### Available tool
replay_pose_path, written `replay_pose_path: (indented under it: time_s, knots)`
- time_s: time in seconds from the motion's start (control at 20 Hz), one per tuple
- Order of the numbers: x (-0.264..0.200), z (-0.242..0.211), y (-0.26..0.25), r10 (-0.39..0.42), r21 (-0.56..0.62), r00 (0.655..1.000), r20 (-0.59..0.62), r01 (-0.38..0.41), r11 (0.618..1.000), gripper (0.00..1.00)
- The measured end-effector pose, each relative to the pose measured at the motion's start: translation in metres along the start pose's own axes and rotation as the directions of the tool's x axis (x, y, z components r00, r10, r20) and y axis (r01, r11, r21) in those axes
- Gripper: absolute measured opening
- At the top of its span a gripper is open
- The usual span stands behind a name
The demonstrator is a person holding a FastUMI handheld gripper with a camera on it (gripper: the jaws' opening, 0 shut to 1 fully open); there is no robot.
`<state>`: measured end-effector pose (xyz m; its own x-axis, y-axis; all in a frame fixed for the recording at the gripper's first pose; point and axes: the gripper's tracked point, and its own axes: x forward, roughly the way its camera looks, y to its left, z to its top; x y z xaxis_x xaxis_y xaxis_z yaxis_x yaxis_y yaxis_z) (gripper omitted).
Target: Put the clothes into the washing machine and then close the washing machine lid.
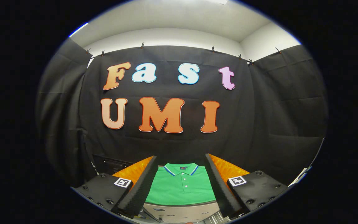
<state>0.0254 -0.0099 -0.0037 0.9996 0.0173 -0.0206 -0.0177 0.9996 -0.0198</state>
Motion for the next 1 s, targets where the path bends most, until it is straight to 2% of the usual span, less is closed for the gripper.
replay_pose_path:
  time_s: [0.3,0.6,1.0]
  knots:
    - [0.031,-0.023,-0.018,-0.018,0.006,0.999,-0.046,0.018,1.000,0.98]
    - [0.085,-0.064,-0.022,0.010,-0.010,0.989,-0.150,-0.012,1.000,0.98]
    - [0.160,-0.131,-0.028,0.029,0.008,0.952,-0.305,-0.028,1.000,0.98]
